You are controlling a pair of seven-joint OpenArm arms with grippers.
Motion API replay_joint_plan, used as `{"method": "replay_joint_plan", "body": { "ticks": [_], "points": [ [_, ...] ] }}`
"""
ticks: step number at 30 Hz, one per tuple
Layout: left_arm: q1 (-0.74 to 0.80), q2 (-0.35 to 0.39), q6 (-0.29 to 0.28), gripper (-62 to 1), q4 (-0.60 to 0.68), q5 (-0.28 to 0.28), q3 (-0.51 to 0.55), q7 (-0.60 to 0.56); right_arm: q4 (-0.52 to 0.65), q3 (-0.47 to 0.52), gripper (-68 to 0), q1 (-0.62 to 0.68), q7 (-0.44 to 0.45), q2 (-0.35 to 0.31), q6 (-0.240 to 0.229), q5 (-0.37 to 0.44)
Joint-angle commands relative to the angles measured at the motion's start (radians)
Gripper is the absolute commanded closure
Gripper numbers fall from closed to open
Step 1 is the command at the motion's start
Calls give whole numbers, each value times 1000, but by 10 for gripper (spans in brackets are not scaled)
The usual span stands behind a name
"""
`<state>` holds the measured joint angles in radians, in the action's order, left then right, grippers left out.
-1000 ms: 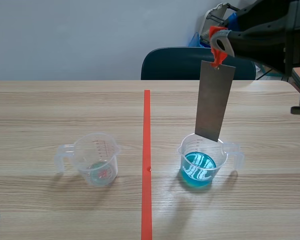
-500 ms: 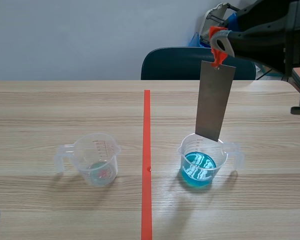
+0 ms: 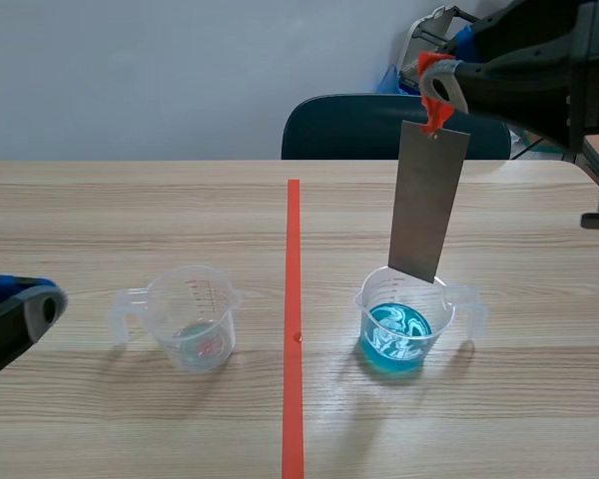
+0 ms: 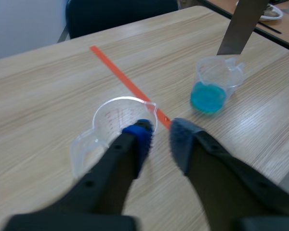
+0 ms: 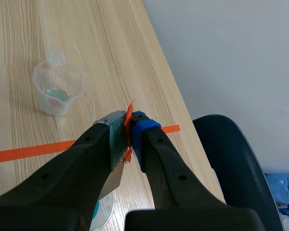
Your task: Do the redox reaction experiment
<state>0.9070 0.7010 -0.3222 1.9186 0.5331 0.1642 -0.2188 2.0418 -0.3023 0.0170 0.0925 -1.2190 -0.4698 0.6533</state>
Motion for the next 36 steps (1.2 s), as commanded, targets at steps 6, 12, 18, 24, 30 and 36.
{"method": "replay_joint_plan", "body": {
  "ticks": [6,12,18,24,30,36],
  "points": [
    [-271,-8,72,-23,-31,-7,-215,40,4,9,-6,-11,16,1,5,6],
    [-535,-27,137,-23,-179,-29,-450,61,4,9,-6,-11,19,1,5,6],
    [-729,-126,145,-23,-335,-106,-596,100,4,9,-6,-11,27,1,5,6],
    [-858,-229,146,-23,-443,-160,-700,113,4,9,-6,-11,27,1,5,6],
    [-952,-322,145,-23,-530,-199,-788,130,4,9,-6,-11,27,1,5,6],
    [-1020,-406,148,-23,-611,-213,-840,135,4,9,-6,-11,27,1,5,6]
  ]
}}
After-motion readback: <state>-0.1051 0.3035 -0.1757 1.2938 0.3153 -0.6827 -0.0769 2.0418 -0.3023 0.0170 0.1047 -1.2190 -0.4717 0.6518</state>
